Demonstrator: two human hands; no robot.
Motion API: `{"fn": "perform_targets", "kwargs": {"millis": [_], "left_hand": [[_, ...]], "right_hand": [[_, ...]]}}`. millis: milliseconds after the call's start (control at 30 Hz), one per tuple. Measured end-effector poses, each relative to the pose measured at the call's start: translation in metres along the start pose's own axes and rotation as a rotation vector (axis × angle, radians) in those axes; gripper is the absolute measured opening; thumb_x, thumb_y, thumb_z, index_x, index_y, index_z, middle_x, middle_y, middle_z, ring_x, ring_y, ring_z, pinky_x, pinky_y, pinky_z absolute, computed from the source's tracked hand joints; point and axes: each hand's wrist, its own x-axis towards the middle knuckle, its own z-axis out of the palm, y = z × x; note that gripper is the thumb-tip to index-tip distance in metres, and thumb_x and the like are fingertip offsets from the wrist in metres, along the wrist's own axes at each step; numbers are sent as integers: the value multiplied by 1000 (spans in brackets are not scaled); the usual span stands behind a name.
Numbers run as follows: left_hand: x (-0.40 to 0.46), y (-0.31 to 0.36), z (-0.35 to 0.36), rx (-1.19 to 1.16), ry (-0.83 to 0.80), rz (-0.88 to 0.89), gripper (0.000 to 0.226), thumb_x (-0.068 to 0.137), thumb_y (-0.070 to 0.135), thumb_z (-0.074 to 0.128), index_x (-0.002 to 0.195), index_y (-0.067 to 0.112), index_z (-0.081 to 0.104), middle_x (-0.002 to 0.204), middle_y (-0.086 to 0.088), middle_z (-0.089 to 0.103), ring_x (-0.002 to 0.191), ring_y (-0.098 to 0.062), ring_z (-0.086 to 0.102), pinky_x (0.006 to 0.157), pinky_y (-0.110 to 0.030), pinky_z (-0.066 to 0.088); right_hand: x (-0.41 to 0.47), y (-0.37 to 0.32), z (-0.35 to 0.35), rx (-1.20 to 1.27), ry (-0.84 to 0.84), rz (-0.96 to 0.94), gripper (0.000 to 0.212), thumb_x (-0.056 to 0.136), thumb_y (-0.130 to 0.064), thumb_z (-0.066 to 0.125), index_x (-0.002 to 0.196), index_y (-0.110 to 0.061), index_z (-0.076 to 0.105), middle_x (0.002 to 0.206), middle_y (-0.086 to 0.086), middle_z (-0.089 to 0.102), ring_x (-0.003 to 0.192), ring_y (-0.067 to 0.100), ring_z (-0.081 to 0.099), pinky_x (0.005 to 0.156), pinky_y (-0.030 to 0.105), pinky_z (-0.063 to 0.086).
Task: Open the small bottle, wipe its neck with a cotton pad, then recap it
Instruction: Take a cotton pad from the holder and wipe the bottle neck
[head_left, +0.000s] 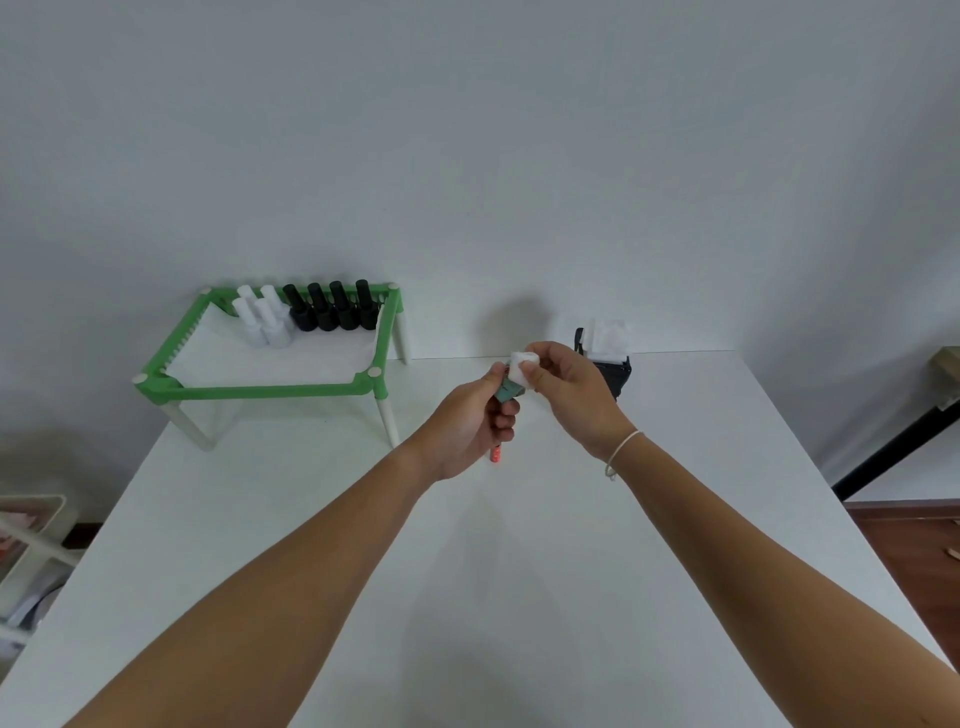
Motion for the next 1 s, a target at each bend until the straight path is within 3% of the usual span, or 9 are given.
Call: {"fn": "perform_targets", "kwargs": {"millis": [167, 267, 433, 533, 700, 767, 867, 1000], "left_hand": [[-4, 10, 0, -1, 1, -144, 42, 93, 47, 36, 75, 13, 50, 47, 7, 33, 46, -10, 29, 47, -20, 32], [-5, 11, 5, 19, 45, -166, 43, 93, 46, 36, 73, 12, 51, 47, 5, 34, 46, -12, 31, 51, -24, 31], [-7, -3, 9, 484, 254, 183, 28, 95, 37, 37, 97, 18, 56, 78, -3, 59, 69, -15, 55, 63, -26, 47], [-11, -10, 4, 691, 254, 411, 19, 91, 31, 50, 106, 22, 56, 94, -7, 61, 66, -12, 56, 52, -17, 48], [-8, -9, 5, 833, 265, 616, 18, 92, 29, 48, 105, 21, 56, 83, -3, 57, 58, -15, 53, 43, -15, 43], [-7, -9, 5, 840, 252, 626, 17, 94, 30, 43, 95, 18, 54, 74, -7, 53, 55, -12, 50, 43, -11, 40], [-7, -9, 4, 777, 238, 555, 32, 94, 35, 35, 88, 10, 54, 76, -21, 52, 63, -21, 51, 46, -12, 43], [-7, -10, 7, 572, 188, 357, 34, 97, 34, 29, 81, 20, 56, 70, -3, 48, 66, -17, 46, 53, -25, 43]], "right_hand": [[-3, 0, -3, -128, -2, -71, 13, 90, -10, 52, 99, -5, 58, 86, 7, 53, 81, 15, 47, 77, 26, 41], [-5, 0, -4, -153, 11, -75, 13, 90, -11, 51, 99, -6, 59, 85, 6, 54, 79, 15, 48, 76, 25, 41], [-4, 1, -6, -84, 127, 55, 20, 91, -17, 48, 100, -5, 61, 72, -5, 53, 68, 9, 46, 66, 19, 38], [-3, -2, -9, -19, 148, 110, 20, 91, -18, 48, 98, -4, 61, 73, -1, 53, 66, 10, 44, 64, 19, 38], [-1, -12, -8, -31, 123, 98, 22, 90, -19, 49, 97, -1, 61, 74, -1, 53, 67, 11, 44, 67, 22, 39], [-1, -14, -8, -45, 105, 85, 23, 91, -17, 47, 97, 1, 60, 76, 2, 52, 69, 14, 43, 70, 27, 38], [-2, -16, -8, -91, 73, 56, 21, 92, -15, 45, 98, 0, 59, 80, 6, 51, 71, 16, 43, 67, 26, 37], [-4, -17, -9, -143, 38, 8, 18, 92, -15, 44, 95, -5, 59, 76, 0, 51, 70, 12, 44, 63, 22, 37]]}}
